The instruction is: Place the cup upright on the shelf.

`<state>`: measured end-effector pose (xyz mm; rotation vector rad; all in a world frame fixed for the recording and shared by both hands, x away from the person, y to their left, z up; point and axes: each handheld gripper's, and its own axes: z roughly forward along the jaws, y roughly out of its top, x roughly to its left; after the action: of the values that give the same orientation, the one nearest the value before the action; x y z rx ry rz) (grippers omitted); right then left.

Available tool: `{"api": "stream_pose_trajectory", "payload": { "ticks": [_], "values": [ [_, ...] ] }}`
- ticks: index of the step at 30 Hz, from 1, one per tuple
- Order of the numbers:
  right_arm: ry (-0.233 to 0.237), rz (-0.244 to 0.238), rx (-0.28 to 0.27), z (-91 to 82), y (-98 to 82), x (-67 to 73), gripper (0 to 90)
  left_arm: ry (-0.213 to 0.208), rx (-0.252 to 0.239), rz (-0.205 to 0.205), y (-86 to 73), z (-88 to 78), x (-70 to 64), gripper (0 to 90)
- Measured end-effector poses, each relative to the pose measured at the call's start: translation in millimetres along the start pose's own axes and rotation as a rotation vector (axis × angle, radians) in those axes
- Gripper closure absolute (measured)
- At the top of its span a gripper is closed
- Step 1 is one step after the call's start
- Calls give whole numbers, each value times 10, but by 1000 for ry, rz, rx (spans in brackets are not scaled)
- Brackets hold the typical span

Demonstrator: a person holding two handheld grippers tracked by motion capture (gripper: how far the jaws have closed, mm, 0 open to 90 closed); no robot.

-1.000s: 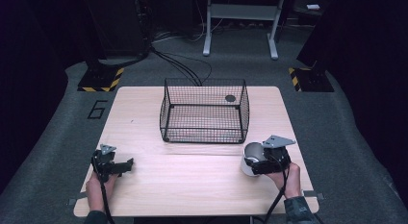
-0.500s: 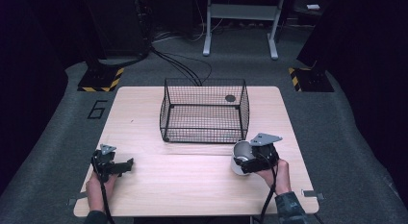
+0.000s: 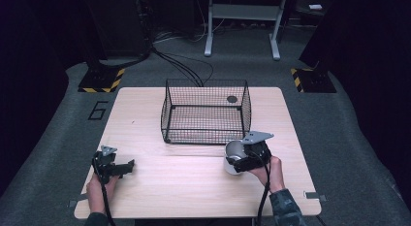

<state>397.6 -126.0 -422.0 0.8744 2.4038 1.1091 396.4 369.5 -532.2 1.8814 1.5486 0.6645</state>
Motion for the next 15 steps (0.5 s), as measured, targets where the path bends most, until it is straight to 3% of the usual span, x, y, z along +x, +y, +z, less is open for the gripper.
{"api": "stream_pose_trajectory", "payload": {
  "ticks": [15],
  "values": [
    [39,-18,2,133,263,80,61,0,0,0,0,0,0,2]
  ]
}}
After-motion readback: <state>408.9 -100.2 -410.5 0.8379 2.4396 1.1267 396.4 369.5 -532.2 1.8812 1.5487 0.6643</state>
